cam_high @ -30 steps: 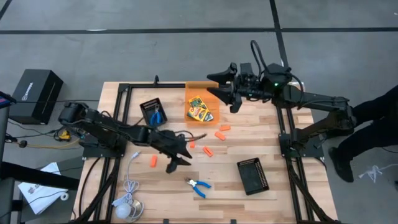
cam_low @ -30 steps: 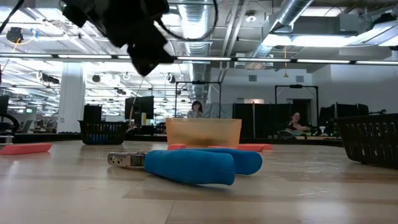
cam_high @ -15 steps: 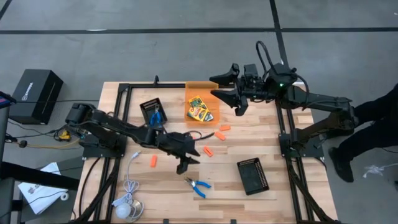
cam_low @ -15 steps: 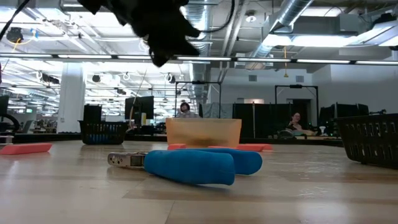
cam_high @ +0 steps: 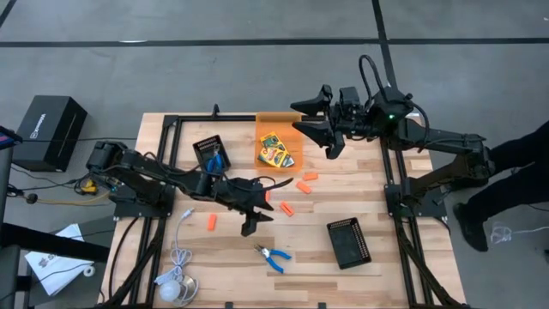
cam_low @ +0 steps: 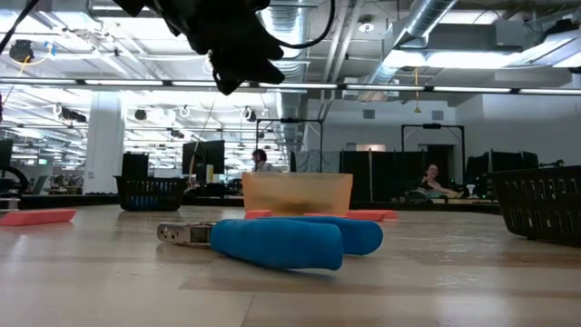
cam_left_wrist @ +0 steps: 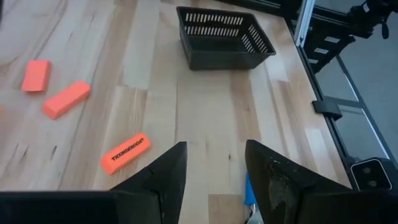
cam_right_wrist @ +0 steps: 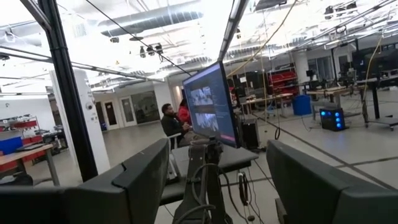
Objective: Pick & Place School Supplies
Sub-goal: Put the blue hole puncher into the top black bin
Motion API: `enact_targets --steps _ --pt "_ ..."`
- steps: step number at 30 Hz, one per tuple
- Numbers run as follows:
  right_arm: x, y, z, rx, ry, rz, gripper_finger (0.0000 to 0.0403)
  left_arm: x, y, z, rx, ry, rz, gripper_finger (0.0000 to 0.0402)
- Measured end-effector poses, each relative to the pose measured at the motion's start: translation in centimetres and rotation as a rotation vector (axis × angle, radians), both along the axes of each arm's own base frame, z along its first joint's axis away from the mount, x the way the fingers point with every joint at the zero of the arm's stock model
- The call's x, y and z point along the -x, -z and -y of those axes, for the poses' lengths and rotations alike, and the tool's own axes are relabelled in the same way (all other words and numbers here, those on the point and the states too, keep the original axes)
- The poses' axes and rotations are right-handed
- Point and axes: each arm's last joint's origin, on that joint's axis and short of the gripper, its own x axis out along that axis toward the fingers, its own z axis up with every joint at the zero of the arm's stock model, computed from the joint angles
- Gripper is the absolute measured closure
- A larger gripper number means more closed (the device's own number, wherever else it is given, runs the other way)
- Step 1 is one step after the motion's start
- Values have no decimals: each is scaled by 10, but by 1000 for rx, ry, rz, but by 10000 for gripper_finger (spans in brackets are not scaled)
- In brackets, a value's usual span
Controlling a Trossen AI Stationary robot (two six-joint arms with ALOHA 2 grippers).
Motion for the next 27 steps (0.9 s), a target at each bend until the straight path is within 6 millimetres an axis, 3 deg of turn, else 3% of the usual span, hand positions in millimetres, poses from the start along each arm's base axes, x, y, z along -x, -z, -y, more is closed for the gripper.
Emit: enact_targets --steps 27 --pt "-1 0 -6 17 -29 1 143 0 4 -1 -5 -5 -24 243"
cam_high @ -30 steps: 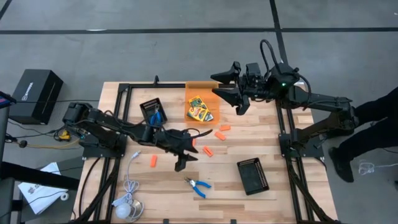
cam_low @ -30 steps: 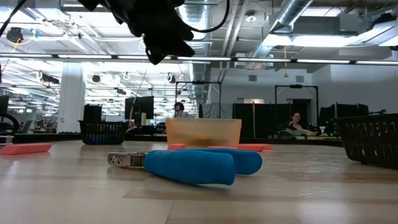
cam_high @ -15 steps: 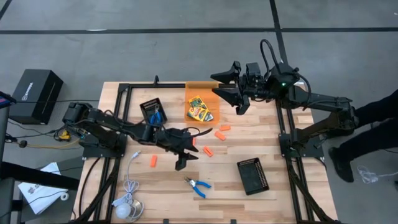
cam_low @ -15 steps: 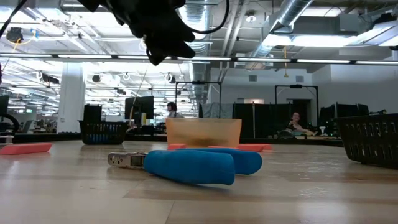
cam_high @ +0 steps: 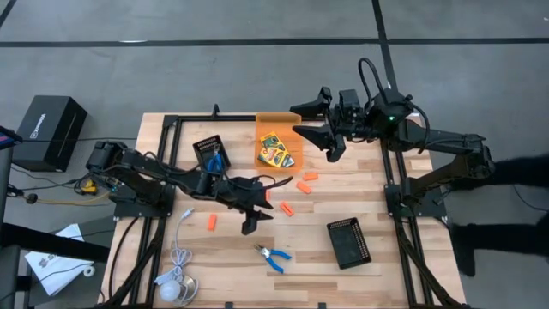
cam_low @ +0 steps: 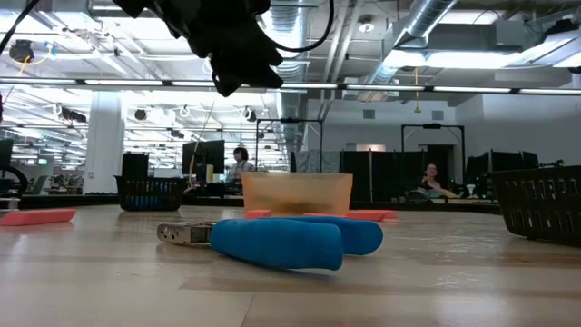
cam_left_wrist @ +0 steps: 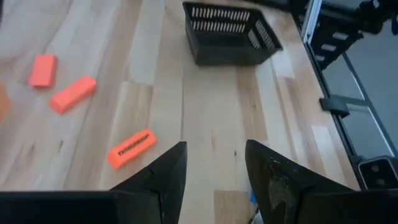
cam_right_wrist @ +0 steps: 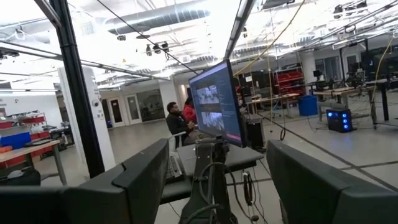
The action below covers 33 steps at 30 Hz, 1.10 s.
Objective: Pick & Place School Supplies
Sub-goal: Put the blue hole puncher into the top black bin
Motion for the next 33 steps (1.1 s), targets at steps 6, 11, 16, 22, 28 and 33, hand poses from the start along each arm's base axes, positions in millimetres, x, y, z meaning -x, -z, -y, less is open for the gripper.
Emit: enact_targets --steps 6,11,16,22,28,33 --pt "8 -22 0 101 33 64 143 -1 10 6 3 38 -55 243" --pt "24 -48 2 149 85 12 143 -13 18 19 3 147 -90 243" --pt "34 -60 3 168 122 -74 143 -41 34 41 -16 286 -115 243" --pt "37 -63 5 166 133 -88 143 -64 56 54 -45 348 -160 243" --pt "37 -61 4 168 113 -108 143 -65 61 54 -76 378 -171 263" --pt "37 -61 4 169 113 -109 143 -63 63 54 -117 437 -183 284"
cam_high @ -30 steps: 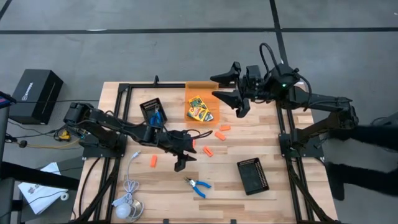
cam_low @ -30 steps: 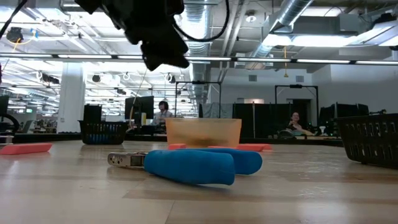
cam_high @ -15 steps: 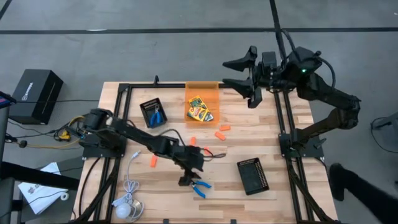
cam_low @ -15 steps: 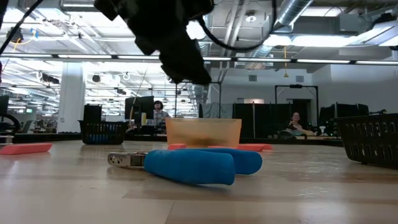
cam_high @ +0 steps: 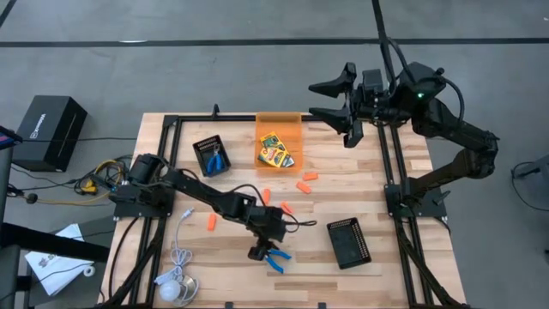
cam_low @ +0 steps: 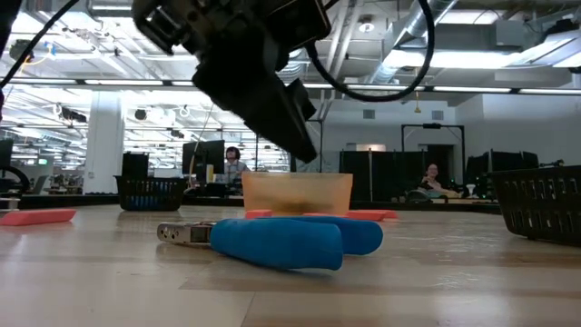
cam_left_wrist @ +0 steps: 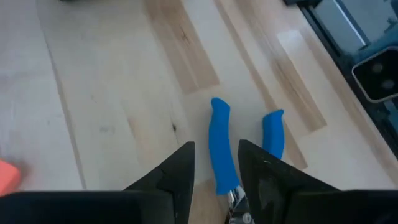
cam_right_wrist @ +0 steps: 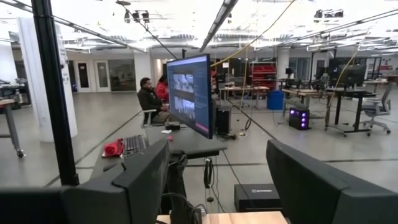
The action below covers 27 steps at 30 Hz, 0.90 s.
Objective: Pick & Place School Supplies
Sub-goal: Put the blue hole puncher into the top black bin
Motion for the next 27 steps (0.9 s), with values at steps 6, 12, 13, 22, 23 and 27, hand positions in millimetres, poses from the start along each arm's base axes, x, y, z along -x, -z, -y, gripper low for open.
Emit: enact_targets --steps 6,12,13,22,23,27 --pt "0 2 4 4 -17 -17 143 -2 12 -1 3 -21 -44 268" --pt "-1 2 5 -3 -26 -19 143 -6 38 6 37 -50 -130 235" --pt "-1 2 5 -2 -28 -15 143 -8 40 7 44 -49 -132 231" --pt "-1 2 4 -13 -31 -15 143 -18 30 14 91 -55 -107 229" --pt "-1 2 4 -13 -32 -16 143 -17 29 16 92 -54 -106 229" --pt "-1 2 4 -13 -32 -16 143 -15 29 24 79 -45 -106 229"
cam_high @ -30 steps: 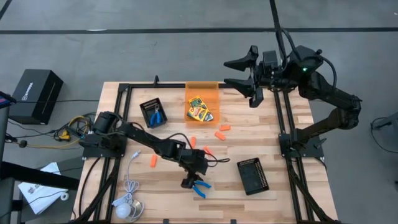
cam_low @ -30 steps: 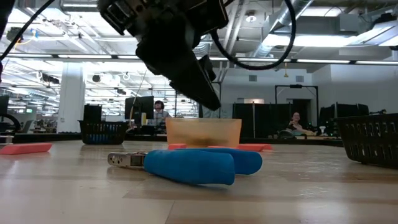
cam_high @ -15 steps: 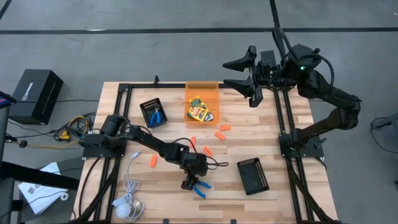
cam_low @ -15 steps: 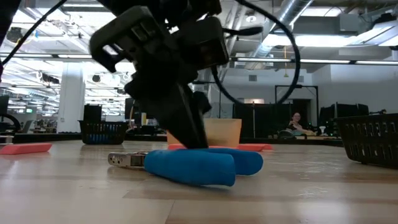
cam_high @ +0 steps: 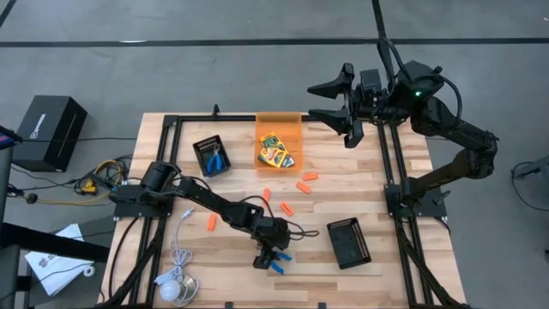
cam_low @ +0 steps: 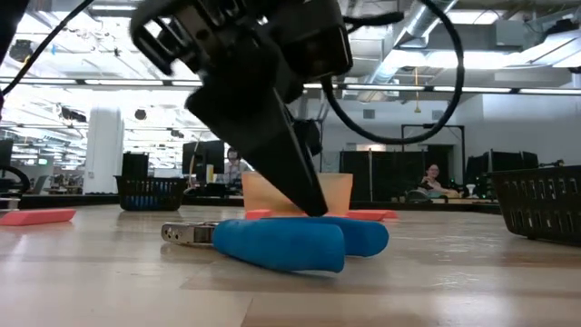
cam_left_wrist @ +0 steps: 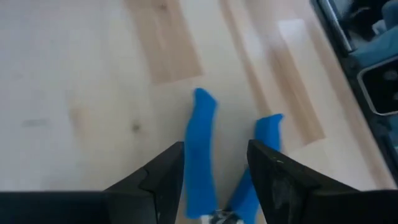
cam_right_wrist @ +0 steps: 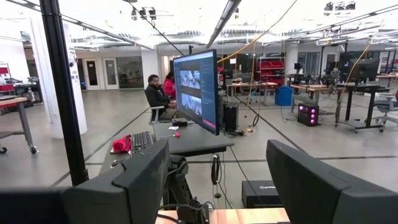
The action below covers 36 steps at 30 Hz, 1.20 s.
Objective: Pick & Place School Supplies
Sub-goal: Put the blue hole puncher into the top black bin
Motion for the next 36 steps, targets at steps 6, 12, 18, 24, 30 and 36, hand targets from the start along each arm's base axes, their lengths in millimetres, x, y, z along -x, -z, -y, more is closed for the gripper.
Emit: enact_targets --steps 6,12,18,24,30,36 --pt "0 0 0 -5 -6 0 143 1 12 4 -4 -25 -42 230" --pt "0 0 -1 -5 -19 1 143 -3 30 5 10 -53 -79 230" --pt "0 0 0 -5 -19 0 143 -4 34 5 -48 -92 -50 281" --pt "0 0 0 -4 -19 2 143 -8 29 -2 -60 -148 -20 369" --pt "0 -1 0 -3 -19 12 143 -10 20 -11 -33 -239 -3 366" --pt "1 -5 -1 5 -23 52 143 -16 -24 -43 -32 -445 124 366"
